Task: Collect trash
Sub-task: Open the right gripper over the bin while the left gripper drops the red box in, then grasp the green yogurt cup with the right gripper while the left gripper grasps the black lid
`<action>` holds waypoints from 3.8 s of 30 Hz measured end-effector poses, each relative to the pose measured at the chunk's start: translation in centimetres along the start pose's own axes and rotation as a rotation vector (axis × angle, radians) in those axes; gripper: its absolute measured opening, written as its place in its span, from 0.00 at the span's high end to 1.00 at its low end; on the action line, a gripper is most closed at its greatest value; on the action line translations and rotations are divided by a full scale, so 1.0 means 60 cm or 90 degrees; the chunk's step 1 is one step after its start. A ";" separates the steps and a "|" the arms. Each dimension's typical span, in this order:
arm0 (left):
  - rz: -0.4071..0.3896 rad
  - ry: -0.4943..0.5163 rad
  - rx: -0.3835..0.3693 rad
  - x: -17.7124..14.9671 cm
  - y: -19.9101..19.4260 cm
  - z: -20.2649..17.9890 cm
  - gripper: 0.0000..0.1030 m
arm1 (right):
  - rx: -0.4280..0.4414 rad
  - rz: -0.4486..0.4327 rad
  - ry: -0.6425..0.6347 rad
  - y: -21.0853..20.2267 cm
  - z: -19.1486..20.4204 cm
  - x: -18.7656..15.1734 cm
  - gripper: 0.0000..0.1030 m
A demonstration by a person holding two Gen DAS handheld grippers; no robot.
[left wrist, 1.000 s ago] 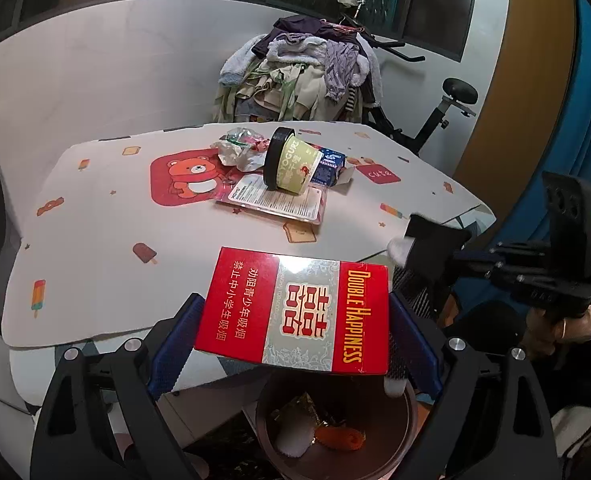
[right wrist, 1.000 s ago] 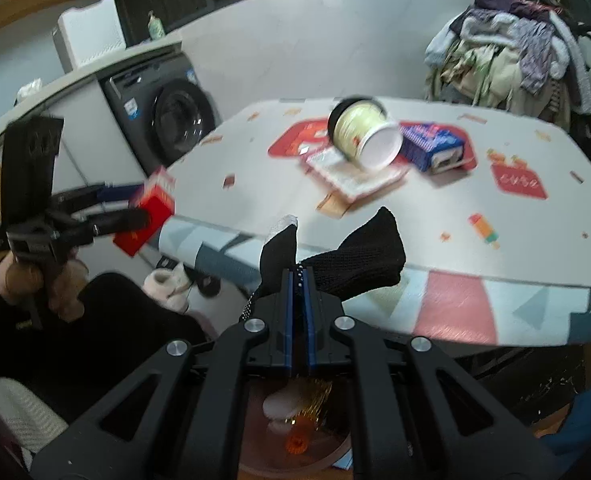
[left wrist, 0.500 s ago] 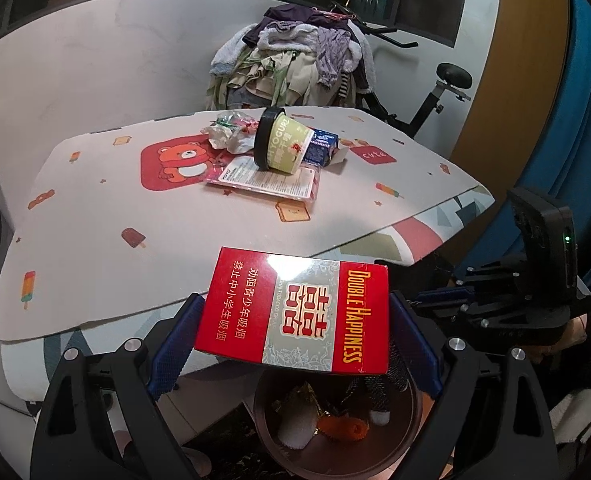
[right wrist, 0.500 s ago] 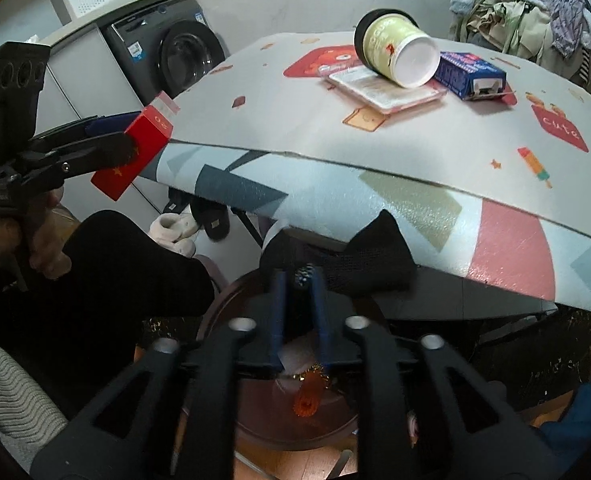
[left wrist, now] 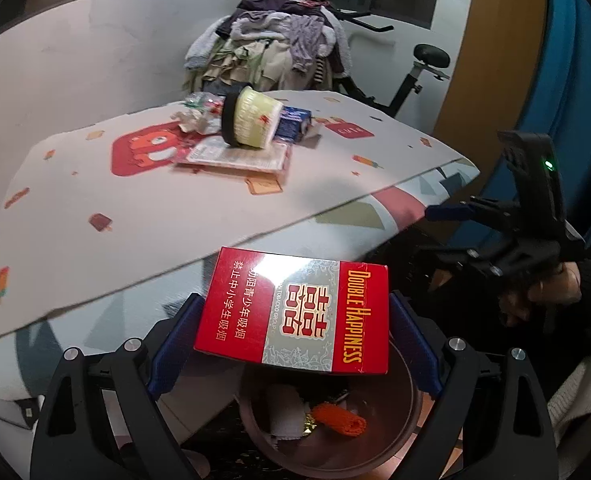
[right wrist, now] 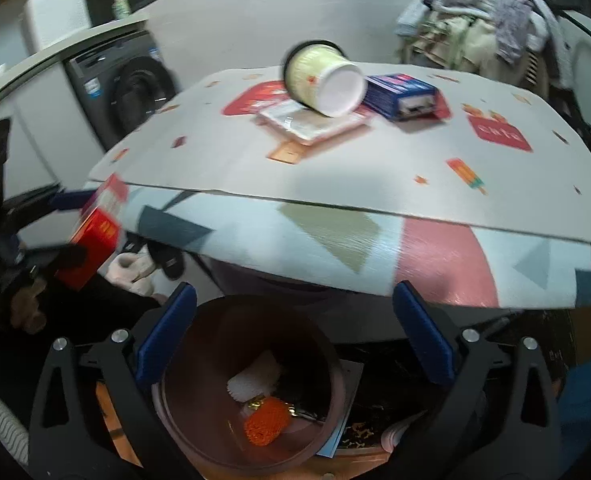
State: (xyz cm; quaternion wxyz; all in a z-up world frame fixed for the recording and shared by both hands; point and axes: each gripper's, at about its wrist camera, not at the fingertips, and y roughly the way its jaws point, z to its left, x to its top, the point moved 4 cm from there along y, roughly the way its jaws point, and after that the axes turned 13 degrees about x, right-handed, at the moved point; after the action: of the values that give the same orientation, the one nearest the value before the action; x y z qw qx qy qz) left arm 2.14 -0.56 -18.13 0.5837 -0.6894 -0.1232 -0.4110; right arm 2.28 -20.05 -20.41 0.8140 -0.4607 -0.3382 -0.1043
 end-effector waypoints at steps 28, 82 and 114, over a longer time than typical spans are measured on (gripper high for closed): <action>0.052 0.035 0.001 -0.038 0.045 -0.036 0.10 | -0.023 0.002 0.041 0.016 -0.022 -0.004 0.06; 0.002 -0.098 0.045 0.163 0.133 0.145 0.10 | -0.016 0.039 -0.152 0.177 -0.084 0.310 0.33; 0.045 -0.031 0.053 0.284 0.296 0.126 0.06 | -0.027 -0.065 -0.005 0.117 -0.161 0.285 0.25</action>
State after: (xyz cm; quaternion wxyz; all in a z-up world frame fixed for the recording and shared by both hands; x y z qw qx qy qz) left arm 27.62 -4.11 -18.36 0.6231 -0.6782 -0.1300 -0.3673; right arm 22.85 -21.66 -17.50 0.7964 -0.4602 -0.3619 -0.1511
